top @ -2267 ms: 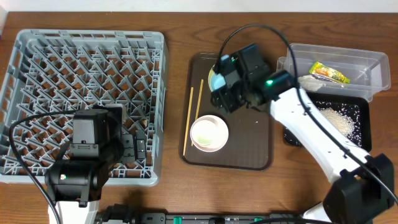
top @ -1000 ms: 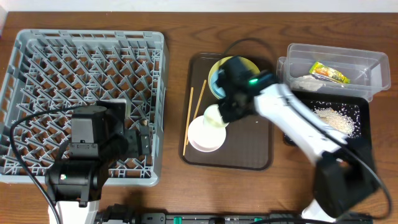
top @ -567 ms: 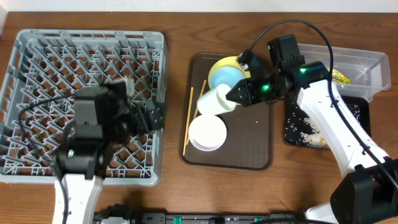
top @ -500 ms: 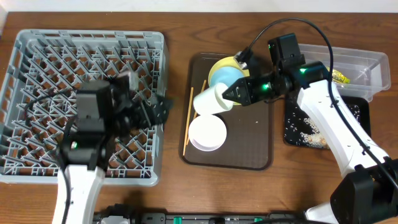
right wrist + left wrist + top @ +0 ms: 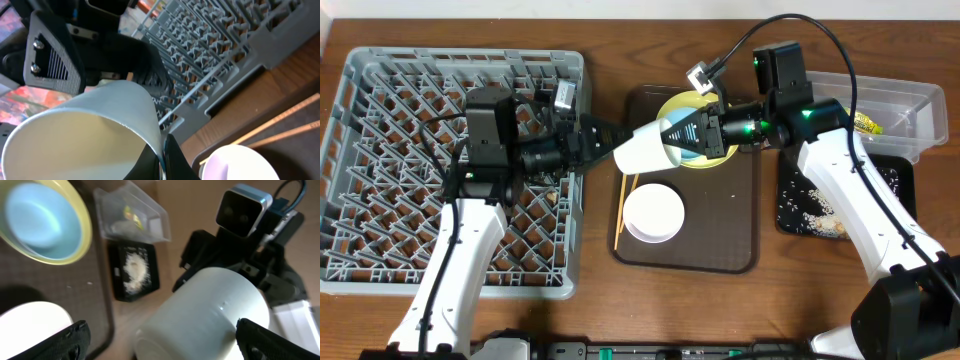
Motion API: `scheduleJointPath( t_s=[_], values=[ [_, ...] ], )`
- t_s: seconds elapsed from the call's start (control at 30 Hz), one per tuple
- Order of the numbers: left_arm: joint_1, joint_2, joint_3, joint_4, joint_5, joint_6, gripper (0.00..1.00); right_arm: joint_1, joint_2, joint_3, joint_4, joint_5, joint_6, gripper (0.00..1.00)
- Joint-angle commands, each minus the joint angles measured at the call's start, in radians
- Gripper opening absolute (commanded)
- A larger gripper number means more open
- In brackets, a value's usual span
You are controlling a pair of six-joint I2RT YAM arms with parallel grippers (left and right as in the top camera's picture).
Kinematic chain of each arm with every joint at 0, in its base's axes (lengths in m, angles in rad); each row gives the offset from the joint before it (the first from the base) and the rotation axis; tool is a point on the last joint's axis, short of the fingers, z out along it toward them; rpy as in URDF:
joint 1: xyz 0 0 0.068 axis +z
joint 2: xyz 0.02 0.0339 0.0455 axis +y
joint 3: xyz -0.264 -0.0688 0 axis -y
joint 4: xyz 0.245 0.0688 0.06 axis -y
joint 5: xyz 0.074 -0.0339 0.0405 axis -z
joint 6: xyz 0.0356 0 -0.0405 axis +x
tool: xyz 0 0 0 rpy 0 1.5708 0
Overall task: Sort waste into correct bins and load items into the dishwasher
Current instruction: 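Pass the white cup from the right gripper to the left gripper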
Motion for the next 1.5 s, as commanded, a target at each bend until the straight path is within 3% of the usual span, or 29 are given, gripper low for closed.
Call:
scheduleJointPath(
  t_s=[0.0,0.4,0.6,0.93,1.1,1.3,1.47],
  values=[
    [-0.032,0.009,0.011,0.028,0.12,-0.05,0.94,0.004,0.001,0.004,0.034,-0.074,0.051,0.01],
    [-0.134,0.009,0.011,0.23,0.182,-0.185,0.86,0.004,0.001,0.004,0.056,-0.073,0.054,0.01],
    [-0.171,0.009,0.011,0.313,0.204,-0.237,0.68,0.004,0.001,0.004,0.056,-0.072,0.054,0.01],
    [-0.176,0.009,0.011,0.378,0.201,-0.236,0.58,0.006,0.001,0.004,0.055,-0.073,0.054,0.01],
    [-0.176,0.009,0.011,0.394,0.201,-0.196,0.45,0.008,0.001,0.004,0.055,-0.072,0.053,0.01],
    [-0.176,0.009,0.011,0.393,0.188,-0.033,0.27,0.008,0.001,0.004,0.032,-0.072,0.049,0.18],
    [-0.175,0.01,0.011,0.349,0.055,0.005,0.09,0.006,0.001,0.004,-0.068,-0.034,-0.011,0.28]
  ],
)
